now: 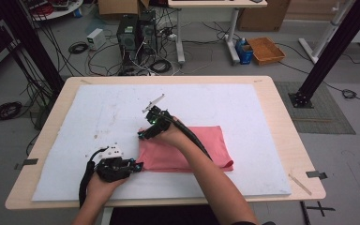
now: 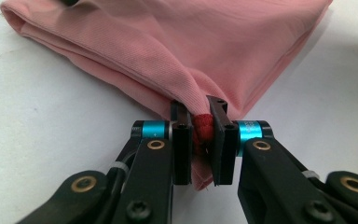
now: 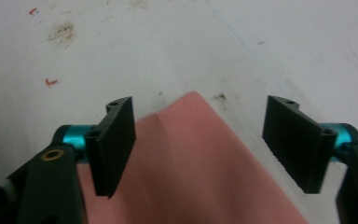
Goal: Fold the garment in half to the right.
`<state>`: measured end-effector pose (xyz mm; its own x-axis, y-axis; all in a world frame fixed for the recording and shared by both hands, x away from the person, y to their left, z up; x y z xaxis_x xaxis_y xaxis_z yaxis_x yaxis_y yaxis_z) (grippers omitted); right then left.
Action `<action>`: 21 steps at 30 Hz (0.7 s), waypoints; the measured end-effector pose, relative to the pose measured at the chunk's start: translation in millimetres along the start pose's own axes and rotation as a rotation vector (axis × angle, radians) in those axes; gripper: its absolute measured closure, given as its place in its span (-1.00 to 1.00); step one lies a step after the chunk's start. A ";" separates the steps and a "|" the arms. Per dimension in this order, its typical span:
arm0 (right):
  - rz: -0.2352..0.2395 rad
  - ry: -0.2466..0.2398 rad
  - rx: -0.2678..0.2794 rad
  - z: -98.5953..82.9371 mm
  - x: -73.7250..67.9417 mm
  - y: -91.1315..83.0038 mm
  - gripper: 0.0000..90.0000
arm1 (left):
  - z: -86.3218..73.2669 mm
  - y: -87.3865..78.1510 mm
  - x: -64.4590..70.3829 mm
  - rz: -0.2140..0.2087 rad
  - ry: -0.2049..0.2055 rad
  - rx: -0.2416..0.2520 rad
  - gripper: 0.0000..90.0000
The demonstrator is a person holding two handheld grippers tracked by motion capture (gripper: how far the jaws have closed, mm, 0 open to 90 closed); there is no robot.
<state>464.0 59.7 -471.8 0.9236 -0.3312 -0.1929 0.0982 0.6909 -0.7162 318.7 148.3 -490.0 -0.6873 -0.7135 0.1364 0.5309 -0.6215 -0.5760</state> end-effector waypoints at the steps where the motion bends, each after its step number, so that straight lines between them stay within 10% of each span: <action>1: 0.003 -0.006 -0.002 1.1 -0.3 4.2 -0.27 | 0.2 -0.1 0.1 -0.005 -0.003 0.002 0.80; 12: -0.042 -0.092 -0.078 0.6 -5.6 25.9 0.74 | -0.1 -4.6 -3.7 -0.024 -0.003 0.006 0.80; 21: -0.049 -0.098 -0.034 10.1 -10.7 26.8 0.90 | 2.0 -11.2 -7.9 -0.039 -0.008 0.024 0.80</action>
<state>460.5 88.3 -482.2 0.9500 -0.2984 -0.0915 0.1332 0.6528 -0.7457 319.2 160.2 -483.1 -0.7038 -0.6909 0.1653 0.5153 -0.6567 -0.5507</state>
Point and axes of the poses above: each handheld gripper's, and its own axes: y roughly forward along the jaws, z roughly out of its top, x roughly to its right, the point moved 7 cm from there along y, roughly forward along the jaws, and after that the axes turned 7 degrees about z, right-handed, at the moved point
